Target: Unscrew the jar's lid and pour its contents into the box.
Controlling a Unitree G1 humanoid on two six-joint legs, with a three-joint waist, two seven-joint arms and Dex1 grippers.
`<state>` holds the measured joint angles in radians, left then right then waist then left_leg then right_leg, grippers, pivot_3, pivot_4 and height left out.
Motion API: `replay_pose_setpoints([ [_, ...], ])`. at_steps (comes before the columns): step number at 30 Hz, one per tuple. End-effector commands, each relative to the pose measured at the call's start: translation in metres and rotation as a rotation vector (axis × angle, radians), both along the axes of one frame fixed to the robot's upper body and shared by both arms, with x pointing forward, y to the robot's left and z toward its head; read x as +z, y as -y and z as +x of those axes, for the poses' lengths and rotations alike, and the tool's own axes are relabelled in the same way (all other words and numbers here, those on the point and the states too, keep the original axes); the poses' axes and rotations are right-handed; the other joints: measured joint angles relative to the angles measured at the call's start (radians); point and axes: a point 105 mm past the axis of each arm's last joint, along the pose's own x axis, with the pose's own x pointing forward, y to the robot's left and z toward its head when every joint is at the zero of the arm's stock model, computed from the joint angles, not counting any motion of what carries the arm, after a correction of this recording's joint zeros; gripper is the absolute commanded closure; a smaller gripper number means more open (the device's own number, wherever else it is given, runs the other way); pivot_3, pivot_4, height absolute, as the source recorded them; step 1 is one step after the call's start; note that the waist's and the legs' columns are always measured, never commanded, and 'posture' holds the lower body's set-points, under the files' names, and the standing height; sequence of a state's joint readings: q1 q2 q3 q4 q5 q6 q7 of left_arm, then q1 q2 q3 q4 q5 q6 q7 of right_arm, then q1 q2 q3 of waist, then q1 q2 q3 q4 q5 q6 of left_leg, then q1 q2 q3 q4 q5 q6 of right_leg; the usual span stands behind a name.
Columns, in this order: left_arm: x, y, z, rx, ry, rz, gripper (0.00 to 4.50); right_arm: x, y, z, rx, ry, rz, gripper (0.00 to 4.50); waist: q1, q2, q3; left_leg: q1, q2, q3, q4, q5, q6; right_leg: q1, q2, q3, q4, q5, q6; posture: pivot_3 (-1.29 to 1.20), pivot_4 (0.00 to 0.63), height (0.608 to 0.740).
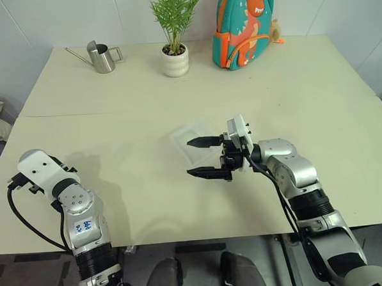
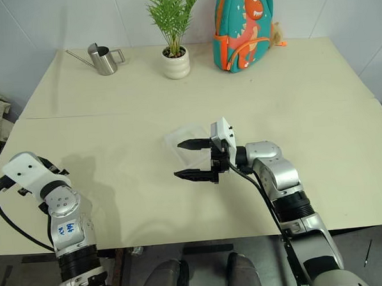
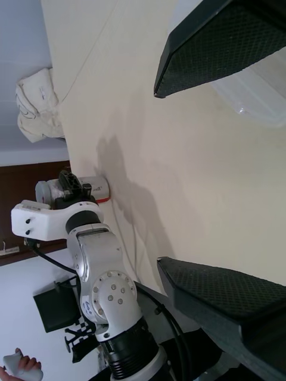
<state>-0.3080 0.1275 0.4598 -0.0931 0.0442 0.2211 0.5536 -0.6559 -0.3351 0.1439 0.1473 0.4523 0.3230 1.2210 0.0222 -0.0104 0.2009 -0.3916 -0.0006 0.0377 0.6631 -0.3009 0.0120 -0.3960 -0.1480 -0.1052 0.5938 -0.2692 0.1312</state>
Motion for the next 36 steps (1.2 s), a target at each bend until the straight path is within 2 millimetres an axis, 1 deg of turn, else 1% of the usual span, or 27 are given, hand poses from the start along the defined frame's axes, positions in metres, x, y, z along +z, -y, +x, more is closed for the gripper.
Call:
replay_pose_setpoints([
  [1, 0.044, 0.013, 0.011, -0.22, 0.067, 0.134, 2.53, 0.024, 0.0, -0.001, -0.027, 0.055, 0.058, 0.0, -0.001, 0.0, 0.0, 0.0, 0.0, 0.0, 0.0, 0.0, 0.0, 0.0, 0.0, 0.0, 0.0, 0.0, 0.0, 0.0, 0.15, 0.74],
  [3, 0.056, 0.022, 0.02, -0.371, 0.062, 0.169, 2.53, 0.032, 0.0, -0.002, -0.035, 0.06, 0.069, 0.0, -0.002, 0.0, 0.0, 0.0, 0.0, 0.0, 0.0, 0.0, 0.0, -0.001, 0.0, 0.0, 0.0, 0.0, 0.0, 0.0, 0.15, 0.74],
  [4, 0.064, 0.03, 0.026, -0.488, 0.07, 0.178, 2.53, 0.036, -0.001, -0.001, -0.053, 0.062, 0.066, 0.0, -0.002, 0.0, 0.0, 0.0, 0.0, 0.0, 0.0, 0.0, 0.0, -0.001, 0.0, 0.0, 0.0, 0.0, 0.0, 0.0, 0.15, 0.74],
  [6, 0.073, 0.045, 0.034, -0.689, 0.038, 0.194, 2.53, 0.042, -0.002, 0.002, -0.089, 0.075, 0.051, 0.0, -0.002, 0.0, 0.0, 0.0, 0.0, 0.0, 0.0, 0.0, 0.0, -0.001, 0.0, 0.0, 0.0, 0.0, 0.0, 0.0, 0.15, 0.74],
  [7, 0.08, 0.061, 0.037, -0.856, 0.043, 0.18, 2.53, 0.046, -0.003, 0.004, -0.117, 0.082, 0.034, 0.0, -0.002, 0.0, 0.0, 0.0, 0.0, 0.0, 0.0, 0.0, 0.0, -0.001, 0.0, 0.0, 0.0, 0.0, 0.0, 0.0, 0.15, 0.74],
  [8, 0.09, 0.077, 0.037, -1.004, 0.048, 0.198, 2.53, 0.049, -0.004, 0.006, -0.138, 0.087, 0.021, 0.0, -0.002, 0.0, 0.0, 0.0, 0.0, 0.0, 0.0, 0.0, -0.001, -0.001, 0.0, 0.0, 0.0, 0.0, 0.0, 0.0, 0.15, 0.74],
  [9, 0.095, 0.092, 0.035, -1.147, 0.039, 0.198, 2.53, 0.055, -0.005, 0.007, -0.15, 0.089, 0.017, 0.0, -0.003, 0.0, 0.0, -0.001, 0.0, 0.0, 0.0, 0.0, -0.001, -0.001, 0.0, 0.0, 0.0, 0.0, 0.0, 0.0, 0.15, 0.74],
  [11, 0.096, 0.123, 0.027, -1.409, -0.038, 0.24, 2.53, 0.068, -0.011, 0.007, -0.164, 0.091, 0.021, 0.0, -0.007, 0.001, 0.0, -0.001, 0.0, 0.0, 0.0, 0.0, -0.001, -0.002, 0.0, 0.0, 0.0, 0.0, 0.0, 0.0, 0.15, 0.74],
  [12, 0.091, 0.134, 0.024, -1.514, -0.09, 0.247, 2.53, 0.074, -0.014, 0.006, -0.164, 0.099, 0.026, 0.0, -0.011, 0.001, 0.0, -0.001, 0.0, 0.0, 0.0, 0.0, -0.001, -0.002, 0.0, 0.0, 0.0, 0.0, 0.0, 0.0, 0.15, 0.74],
  [13, 0.089, 0.144, 0.019, -1.597, -0.124, 0.276, 2.53, 0.079, -0.018, 0.005, -0.164, 0.104, 0.025, 0.0, -0.015, 0.001, 0.0, -0.001, 0.0, 0.0, -0.001, 0.0, -0.001, -0.002, 0.0, 0.0, 0.0, 0.0, 0.0, 0.0, 0.15, 0.74],
  [15, 0.083, 0.157, 0.015, -1.718, -0.179, 0.279, 2.53, 0.086, -0.026, 0.004, -0.167, 0.118, 0.02, 0.0, -0.024, 0.001, 0.001, -0.001, -0.001, 0.0, -0.001, -0.001, -0.001, -0.002, 0.001, 0.0, 0.0, 0.0, 0.0, 0.0, 0.15, 0.74],
  [19, 0.074, 0.174, 0.016, -1.83, -0.221, 0.297, 2.53, 0.098, -0.042, 0.001, -0.167, 0.129, 0.022, 0.0, -0.03, 0.001, 0.001, -0.001, -0.002, 0.002, -0.002, -0.001, -0.001, -0.003, 0.003, 0.0, -0.001, 0.0, 0.0, 0.0, 0.15, 0.74],
  [23, 0.066, 0.183, 0.018, -1.883, -0.25, 0.323, 2.53, 0.102, -0.055, -0.001, -0.162, 0.13, 0.017, 0.0, -0.03, 0.001, 0.001, 0.0, -0.001, 0.004, -0.001, 0.0, -0.001, -0.003, 0.004, 0.0, 0.0, 0.0, -0.001, 0.0, 0.15, 0.74],
  [31, 0.07, 0.191, 0.022, -1.901, -0.225, 0.336, 2.53, 0.103, -0.072, -0.005, -0.134, 0.123, -0.009, 0.0, -0.028, 0.001, 0.001, -0.001, -0.001, 0.005, -0.001, 0.0, -0.001, -0.005, 0.004, 0.0, 0.001, 0.0, -0.001, 0.0, 0.15, 0.74],
  [36, 0.071, 0.195, 0.023, -1.91, -0.209, 0.337, 2.53, 0.095, -0.078, -0.007, -0.12, 0.112, -0.028, 0.0, -0.027, 0.001, 0.001, -0.001, -0.001, 0.005, -0.001, 0.0, -0.001, -0.005, 0.004, 0.001, 0.001, 0.0, -0.001, 0.0, 0.15, 0.74],
])
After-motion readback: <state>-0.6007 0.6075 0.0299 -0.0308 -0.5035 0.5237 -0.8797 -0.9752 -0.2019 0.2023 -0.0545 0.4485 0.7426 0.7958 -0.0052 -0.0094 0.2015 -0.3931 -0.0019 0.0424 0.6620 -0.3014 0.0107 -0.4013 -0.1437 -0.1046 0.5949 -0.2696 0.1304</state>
